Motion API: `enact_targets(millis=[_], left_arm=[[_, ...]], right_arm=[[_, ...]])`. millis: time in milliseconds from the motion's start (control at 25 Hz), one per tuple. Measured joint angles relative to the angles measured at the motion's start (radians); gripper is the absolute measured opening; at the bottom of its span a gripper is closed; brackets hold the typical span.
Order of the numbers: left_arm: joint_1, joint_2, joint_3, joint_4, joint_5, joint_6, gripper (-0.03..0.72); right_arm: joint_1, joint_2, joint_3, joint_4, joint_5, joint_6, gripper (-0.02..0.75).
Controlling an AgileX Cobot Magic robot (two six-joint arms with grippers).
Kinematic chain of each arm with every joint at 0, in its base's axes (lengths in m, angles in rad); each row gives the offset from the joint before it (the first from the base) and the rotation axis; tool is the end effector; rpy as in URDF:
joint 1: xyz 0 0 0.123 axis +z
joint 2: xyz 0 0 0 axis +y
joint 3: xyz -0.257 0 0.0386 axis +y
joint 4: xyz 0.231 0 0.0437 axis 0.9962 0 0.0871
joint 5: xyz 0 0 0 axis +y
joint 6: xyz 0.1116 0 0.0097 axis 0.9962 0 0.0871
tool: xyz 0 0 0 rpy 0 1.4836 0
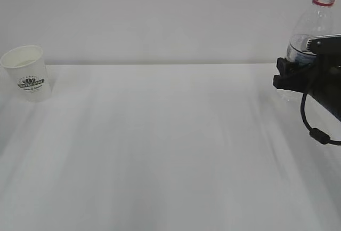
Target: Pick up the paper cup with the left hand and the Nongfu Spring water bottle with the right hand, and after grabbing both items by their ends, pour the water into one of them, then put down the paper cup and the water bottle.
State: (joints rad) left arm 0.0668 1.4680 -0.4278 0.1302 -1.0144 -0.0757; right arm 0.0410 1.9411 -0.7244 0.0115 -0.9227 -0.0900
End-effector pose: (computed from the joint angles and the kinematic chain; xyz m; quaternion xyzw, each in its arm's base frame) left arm 0.2780 0.0062 0.2118 0.0150 0.6864 -0.0161 0.7269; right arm 0.3594 0.0137 0.1240 -0.0452 0.7750 -0.0168 0.6301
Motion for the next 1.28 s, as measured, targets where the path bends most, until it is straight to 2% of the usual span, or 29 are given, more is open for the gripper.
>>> enact_targets(millis=[1280], left_arm=[[0.0,0.032,0.0,0.006,0.019,0.0,0.58]], right_arm=[[0.0,0.257,-0.192,0.002,-0.046,0.0,0.485]])
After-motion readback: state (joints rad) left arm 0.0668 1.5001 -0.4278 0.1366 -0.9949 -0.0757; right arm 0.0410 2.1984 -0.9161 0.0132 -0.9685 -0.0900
